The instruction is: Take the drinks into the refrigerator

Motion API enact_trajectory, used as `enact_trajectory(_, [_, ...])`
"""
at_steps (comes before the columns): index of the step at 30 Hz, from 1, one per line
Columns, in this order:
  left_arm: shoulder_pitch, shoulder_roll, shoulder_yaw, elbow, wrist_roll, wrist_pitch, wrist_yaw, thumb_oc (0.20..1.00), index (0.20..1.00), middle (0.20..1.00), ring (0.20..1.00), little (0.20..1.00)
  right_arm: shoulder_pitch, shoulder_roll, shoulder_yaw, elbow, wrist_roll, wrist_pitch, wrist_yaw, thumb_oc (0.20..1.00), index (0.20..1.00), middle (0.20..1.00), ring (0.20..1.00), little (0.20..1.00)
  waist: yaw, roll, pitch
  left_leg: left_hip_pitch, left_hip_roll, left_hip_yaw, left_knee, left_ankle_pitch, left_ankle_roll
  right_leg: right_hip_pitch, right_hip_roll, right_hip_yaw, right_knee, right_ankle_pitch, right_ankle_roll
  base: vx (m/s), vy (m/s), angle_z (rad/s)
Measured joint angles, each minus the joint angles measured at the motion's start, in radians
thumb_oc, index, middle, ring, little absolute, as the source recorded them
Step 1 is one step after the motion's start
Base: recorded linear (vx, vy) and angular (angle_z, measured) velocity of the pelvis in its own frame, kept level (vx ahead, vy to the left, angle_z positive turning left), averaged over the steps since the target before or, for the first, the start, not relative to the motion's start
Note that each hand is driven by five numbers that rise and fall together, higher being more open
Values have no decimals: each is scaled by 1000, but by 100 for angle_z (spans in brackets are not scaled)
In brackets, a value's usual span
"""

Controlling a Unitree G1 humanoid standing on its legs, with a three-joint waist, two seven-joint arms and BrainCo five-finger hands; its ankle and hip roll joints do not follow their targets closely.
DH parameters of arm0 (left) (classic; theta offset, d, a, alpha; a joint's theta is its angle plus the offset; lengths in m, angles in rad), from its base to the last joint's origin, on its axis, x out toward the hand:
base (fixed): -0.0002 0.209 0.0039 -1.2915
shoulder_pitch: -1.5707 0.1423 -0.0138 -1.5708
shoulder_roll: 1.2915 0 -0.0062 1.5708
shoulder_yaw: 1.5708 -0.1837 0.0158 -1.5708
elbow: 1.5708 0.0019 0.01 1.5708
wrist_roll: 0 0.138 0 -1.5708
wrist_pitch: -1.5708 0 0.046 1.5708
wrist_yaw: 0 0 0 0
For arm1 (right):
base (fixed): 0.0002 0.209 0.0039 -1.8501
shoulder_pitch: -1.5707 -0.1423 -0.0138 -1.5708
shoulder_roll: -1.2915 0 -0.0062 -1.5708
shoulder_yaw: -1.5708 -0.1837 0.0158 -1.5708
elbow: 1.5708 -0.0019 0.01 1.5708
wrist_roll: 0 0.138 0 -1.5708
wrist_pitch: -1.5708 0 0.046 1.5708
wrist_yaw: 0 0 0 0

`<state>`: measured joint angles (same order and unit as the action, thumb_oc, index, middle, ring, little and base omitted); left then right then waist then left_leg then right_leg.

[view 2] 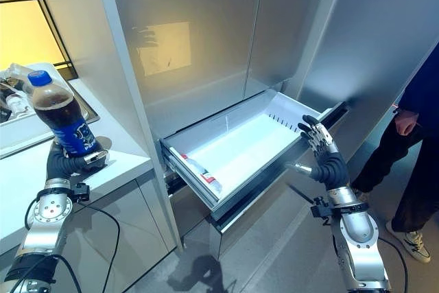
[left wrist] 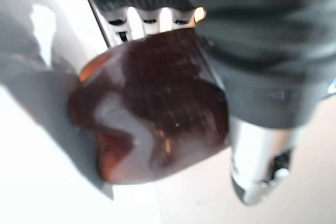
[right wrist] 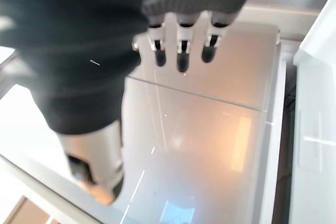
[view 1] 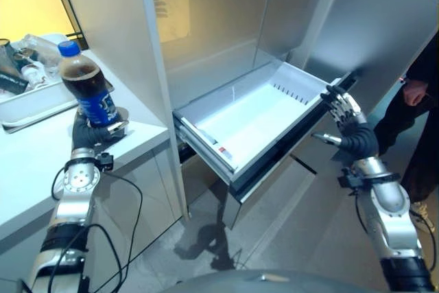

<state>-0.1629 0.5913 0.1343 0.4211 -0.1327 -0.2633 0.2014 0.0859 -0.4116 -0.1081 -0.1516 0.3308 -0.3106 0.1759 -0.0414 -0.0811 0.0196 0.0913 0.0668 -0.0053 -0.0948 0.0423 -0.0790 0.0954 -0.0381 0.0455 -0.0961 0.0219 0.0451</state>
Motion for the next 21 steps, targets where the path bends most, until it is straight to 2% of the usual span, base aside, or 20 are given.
enact_trajectory(1, [-1, 0, -2, 0, -3, 0, -3, 200, 200, 200, 200, 200, 0, 0, 0, 0, 0, 0, 0, 1000, 1000, 1000, 1000, 1000, -1, 0, 0, 0, 0, 0, 0, 0, 0, 0, 0, 0, 0, 0, 0, 0, 0, 0])
enact_trajectory(21, [-18, -12, -40, 3, -12, 14, -6, 200, 200, 200, 200, 200, 37, 0, 4, 0, 5, 4, 18, 1000, 1000, 1000, 1000, 1000, 1, -6, -8, -1, 0, 1, 0, -2, -1, -3, 1, 4, 0, 0, 0, 0, 0, 0])
